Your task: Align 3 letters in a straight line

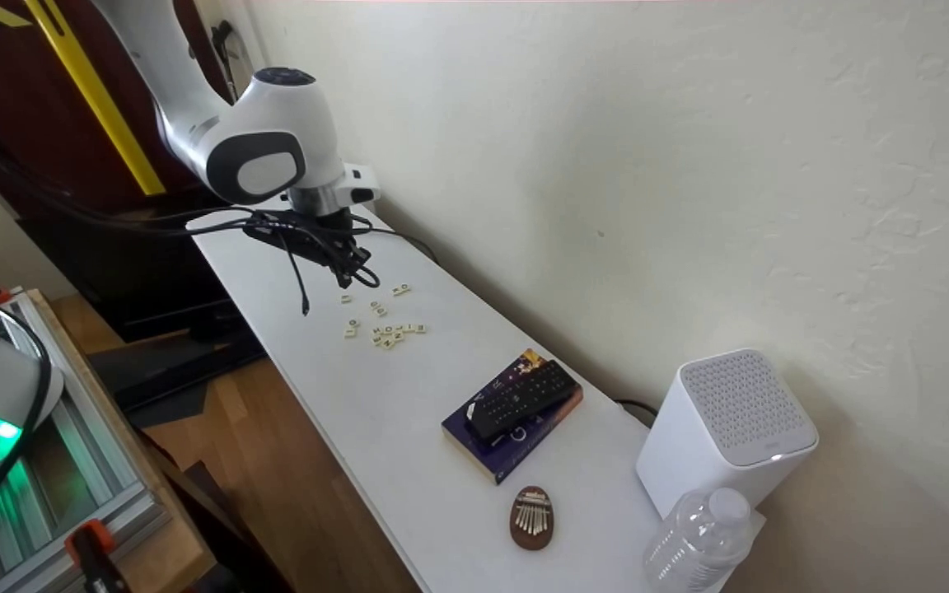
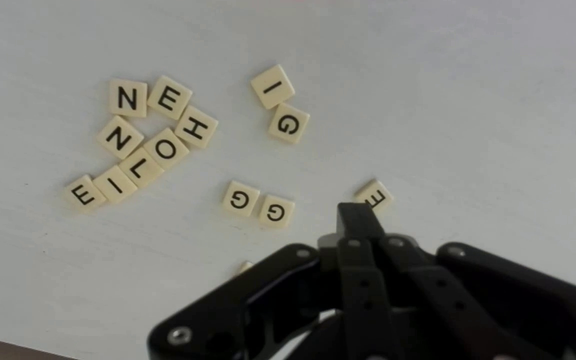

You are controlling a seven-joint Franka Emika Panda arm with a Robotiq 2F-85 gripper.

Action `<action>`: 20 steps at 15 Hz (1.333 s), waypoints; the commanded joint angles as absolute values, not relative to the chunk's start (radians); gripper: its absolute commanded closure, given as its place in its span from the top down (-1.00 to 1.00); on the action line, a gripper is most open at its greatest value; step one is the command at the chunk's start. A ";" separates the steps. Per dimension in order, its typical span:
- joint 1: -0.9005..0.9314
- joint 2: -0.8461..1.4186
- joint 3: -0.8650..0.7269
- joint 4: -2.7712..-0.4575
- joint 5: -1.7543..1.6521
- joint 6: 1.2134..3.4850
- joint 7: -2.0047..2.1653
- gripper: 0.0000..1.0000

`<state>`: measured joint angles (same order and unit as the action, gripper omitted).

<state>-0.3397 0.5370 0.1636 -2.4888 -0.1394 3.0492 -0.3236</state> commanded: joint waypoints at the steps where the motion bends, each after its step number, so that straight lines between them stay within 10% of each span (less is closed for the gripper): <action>1: -0.323 0.584 0.185 -2.449 -0.133 3.022 -0.338 -1.00; 20: -0.298 0.747 0.171 -2.315 -0.137 3.027 -0.320 -1.00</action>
<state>-0.3160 0.7190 0.1836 -2.3499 -0.1394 3.0367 -0.3210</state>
